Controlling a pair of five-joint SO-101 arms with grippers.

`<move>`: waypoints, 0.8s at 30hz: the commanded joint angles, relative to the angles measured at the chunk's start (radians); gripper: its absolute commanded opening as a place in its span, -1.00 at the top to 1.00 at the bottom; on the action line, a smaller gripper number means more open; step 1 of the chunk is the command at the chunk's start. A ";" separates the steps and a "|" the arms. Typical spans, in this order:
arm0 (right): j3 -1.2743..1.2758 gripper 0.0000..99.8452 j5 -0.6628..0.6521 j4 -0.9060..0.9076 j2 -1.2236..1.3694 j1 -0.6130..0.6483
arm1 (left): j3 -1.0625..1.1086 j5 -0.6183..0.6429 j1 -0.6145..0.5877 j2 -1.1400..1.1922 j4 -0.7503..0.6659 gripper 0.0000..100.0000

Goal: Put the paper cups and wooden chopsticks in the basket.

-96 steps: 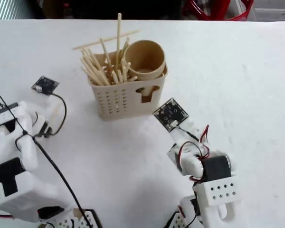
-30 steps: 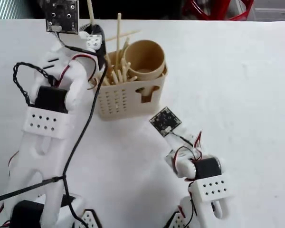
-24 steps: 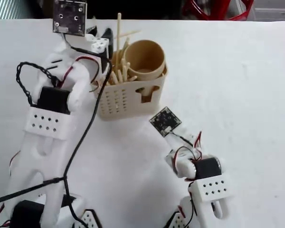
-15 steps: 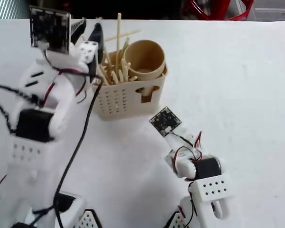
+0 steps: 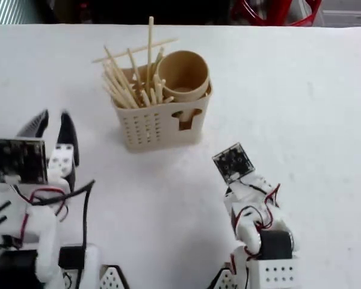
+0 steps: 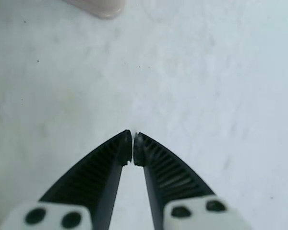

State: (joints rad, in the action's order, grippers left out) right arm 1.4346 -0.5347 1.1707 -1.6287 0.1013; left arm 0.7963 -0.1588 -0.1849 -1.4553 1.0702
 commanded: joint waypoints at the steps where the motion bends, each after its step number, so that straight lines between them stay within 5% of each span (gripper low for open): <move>1: 0.044 0.96 -0.002 0.068 -0.168 -0.024 | 0.238 -0.008 -0.054 -0.225 -0.038 0.78; 5: 0.075 0.96 0.005 0.073 -0.156 -0.053 | 0.425 -0.008 -0.097 -0.392 -0.043 0.78; 16: 0.255 0.96 -0.003 0.074 -0.171 -0.058 | 0.908 -0.008 -0.110 -0.358 -0.094 0.78; 24: 0.256 0.96 0.000 0.076 -0.171 -0.056 | 0.898 -0.008 -0.168 -0.352 -0.064 0.78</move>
State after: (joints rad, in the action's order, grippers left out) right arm 1.6817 -0.5363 1.2398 -1.7914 0.0568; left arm 1.6955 -0.1588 -0.3383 -1.8036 1.0104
